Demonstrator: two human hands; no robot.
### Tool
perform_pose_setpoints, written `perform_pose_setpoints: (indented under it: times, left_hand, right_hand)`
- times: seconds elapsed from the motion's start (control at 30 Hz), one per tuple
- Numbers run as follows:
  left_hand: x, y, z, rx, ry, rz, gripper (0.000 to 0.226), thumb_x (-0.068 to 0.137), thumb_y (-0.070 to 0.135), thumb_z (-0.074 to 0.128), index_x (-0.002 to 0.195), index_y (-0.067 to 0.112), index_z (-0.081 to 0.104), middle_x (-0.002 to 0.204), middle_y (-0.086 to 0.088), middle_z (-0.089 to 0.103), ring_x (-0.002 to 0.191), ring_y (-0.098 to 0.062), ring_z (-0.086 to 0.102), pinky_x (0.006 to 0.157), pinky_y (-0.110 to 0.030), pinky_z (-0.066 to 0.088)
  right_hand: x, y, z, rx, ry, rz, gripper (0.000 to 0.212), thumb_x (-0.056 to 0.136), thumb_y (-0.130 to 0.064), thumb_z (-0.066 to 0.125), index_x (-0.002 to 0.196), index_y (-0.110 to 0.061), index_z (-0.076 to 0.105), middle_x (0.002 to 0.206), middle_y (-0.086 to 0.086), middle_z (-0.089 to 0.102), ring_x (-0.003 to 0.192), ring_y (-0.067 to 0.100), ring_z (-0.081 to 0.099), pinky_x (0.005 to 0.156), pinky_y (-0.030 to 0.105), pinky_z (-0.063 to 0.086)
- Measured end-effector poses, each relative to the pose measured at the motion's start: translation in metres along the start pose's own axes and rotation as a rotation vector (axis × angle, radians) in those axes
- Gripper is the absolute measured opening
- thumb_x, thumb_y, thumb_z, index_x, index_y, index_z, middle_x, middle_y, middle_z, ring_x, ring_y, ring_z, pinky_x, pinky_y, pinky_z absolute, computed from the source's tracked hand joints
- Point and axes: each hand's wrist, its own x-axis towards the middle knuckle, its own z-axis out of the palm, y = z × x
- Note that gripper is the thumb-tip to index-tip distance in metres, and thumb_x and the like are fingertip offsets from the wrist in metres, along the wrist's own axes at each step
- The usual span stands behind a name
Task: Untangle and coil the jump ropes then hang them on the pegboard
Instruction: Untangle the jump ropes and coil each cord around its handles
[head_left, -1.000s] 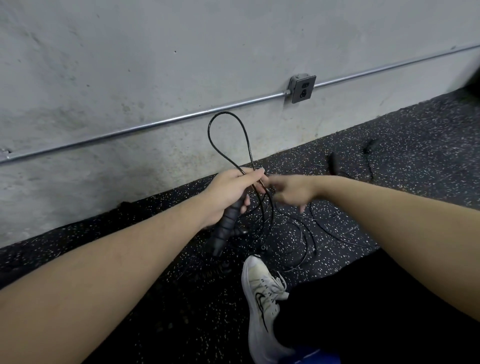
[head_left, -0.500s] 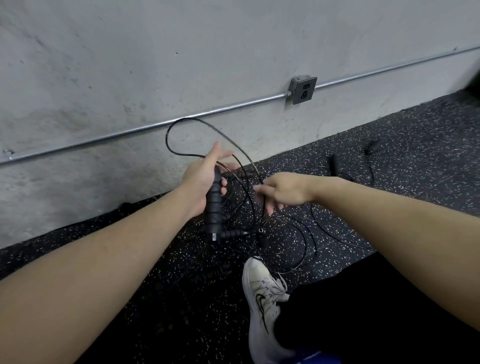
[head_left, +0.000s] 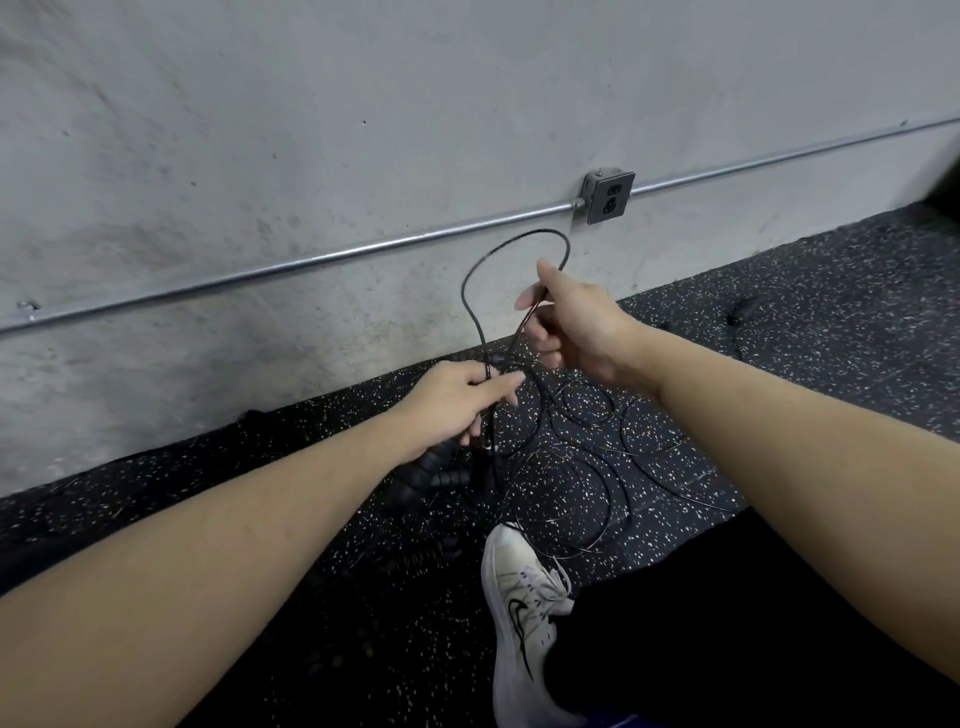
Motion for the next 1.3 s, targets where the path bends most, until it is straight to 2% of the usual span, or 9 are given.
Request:
perform_pose_setpoints:
  times: [0.13,0.3,0.43,0.6,0.73,0.87,1.03,1.13,1.3]
  left_hand:
    - [0.0,0.008,-0.014,-0.201,0.038,-0.024,0.031,0.098,0.04,0.064,0.089,0.013,0.074,0.074,-0.003,0.066,0.047,-0.012,0.05,0.042,-0.024,0.042]
    - [-0.006,0.024,-0.029,-0.442,0.083,-0.018,0.026,0.098,0.037,0.066,0.088,0.013,0.072,0.069,-0.002,0.063,0.045,-0.013,0.047,0.04,-0.022,0.041]
    - [-0.008,0.031,-0.04,-0.58,0.107,-0.015,0.026,0.097,0.038,0.066,0.091,0.013,0.068,0.067,-0.004,0.061,0.045,-0.013,0.046,0.04,-0.021,0.04]
    - [-0.011,0.031,-0.06,-0.619,0.159,0.023,0.027,0.099,0.039,0.064,0.089,0.015,0.07,0.068,-0.002,0.06,0.046,-0.015,0.048,0.042,-0.023,0.042]
    - [-0.016,0.031,-0.069,-0.637,0.174,0.035,0.025,0.098,0.039,0.064,0.094,0.015,0.071,0.071,0.0,0.062,0.047,-0.014,0.048,0.043,-0.024,0.043]
    - [-0.021,0.03,-0.091,-0.638,0.269,-0.007,0.029,0.101,0.041,0.061,0.111,0.016,0.072,0.082,-0.001,0.068,0.048,-0.011,0.049,0.041,-0.023,0.043]
    - [-0.03,0.016,-0.126,-0.529,0.332,-0.103,0.033,0.1,0.049,0.059,0.106,0.019,0.072,0.089,-0.003,0.071,0.048,-0.009,0.049,0.041,-0.022,0.042]
    - [-0.038,0.009,-0.142,-0.333,0.375,-0.146,0.043,0.1,0.055,0.055,0.101,0.017,0.075,0.069,-0.003,0.06,0.045,-0.011,0.048,0.043,-0.022,0.042]
    - [-0.053,-0.005,-0.167,-0.103,0.363,-0.318,0.051,0.102,0.056,0.046,0.092,0.01,0.067,0.066,-0.004,0.048,0.044,-0.014,0.046,0.042,-0.022,0.042]
  right_hand:
    - [0.003,0.007,-0.003,-0.106,-0.07,0.16,0.055,0.104,-0.061,0.02,0.108,-0.012,0.045,0.058,0.0,0.041,0.047,0.014,0.027,0.048,0.024,0.023]
    - [-0.004,0.003,0.005,-0.306,-0.164,-0.005,0.031,0.105,-0.032,0.027,0.099,-0.013,0.05,0.067,0.004,0.058,0.057,0.02,0.047,0.048,0.03,0.043]
    - [-0.012,0.011,0.02,-0.763,-0.43,-0.061,0.024,0.103,-0.02,0.048,0.119,-0.038,0.053,0.117,0.003,0.067,0.098,0.013,0.064,0.084,0.032,0.059]
    - [-0.002,0.006,0.038,-0.7,-0.364,-0.144,0.015,0.098,-0.033,0.066,0.11,-0.032,0.073,0.121,-0.002,0.072,0.106,0.011,0.062,0.103,0.032,0.044]
    - [-0.003,0.003,0.05,-0.708,-0.416,-0.159,0.015,0.101,-0.035,0.06,0.106,-0.025,0.069,0.117,0.002,0.071,0.103,0.011,0.063,0.094,0.035,0.051]
    - [-0.001,-0.001,0.068,-0.72,-0.25,-0.312,0.016,0.105,-0.029,0.052,0.099,-0.017,0.06,0.082,-0.009,0.065,0.067,-0.003,0.056,0.067,0.018,0.044]
    - [0.005,-0.008,0.089,-0.645,-0.097,-0.448,0.015,0.106,-0.031,0.047,0.095,-0.025,0.056,0.076,-0.002,0.066,0.061,0.011,0.064,0.063,0.031,0.054]
    - [0.007,-0.018,0.105,-0.497,-0.067,-0.376,0.017,0.104,-0.03,0.048,0.091,-0.025,0.056,0.069,0.004,0.06,0.052,0.021,0.053,0.044,0.029,0.044]
    - [0.005,-0.035,0.128,-0.162,-0.121,-0.066,0.013,0.102,-0.027,0.053,0.096,-0.015,0.054,0.067,0.002,0.054,0.05,0.015,0.048,0.045,0.025,0.044]
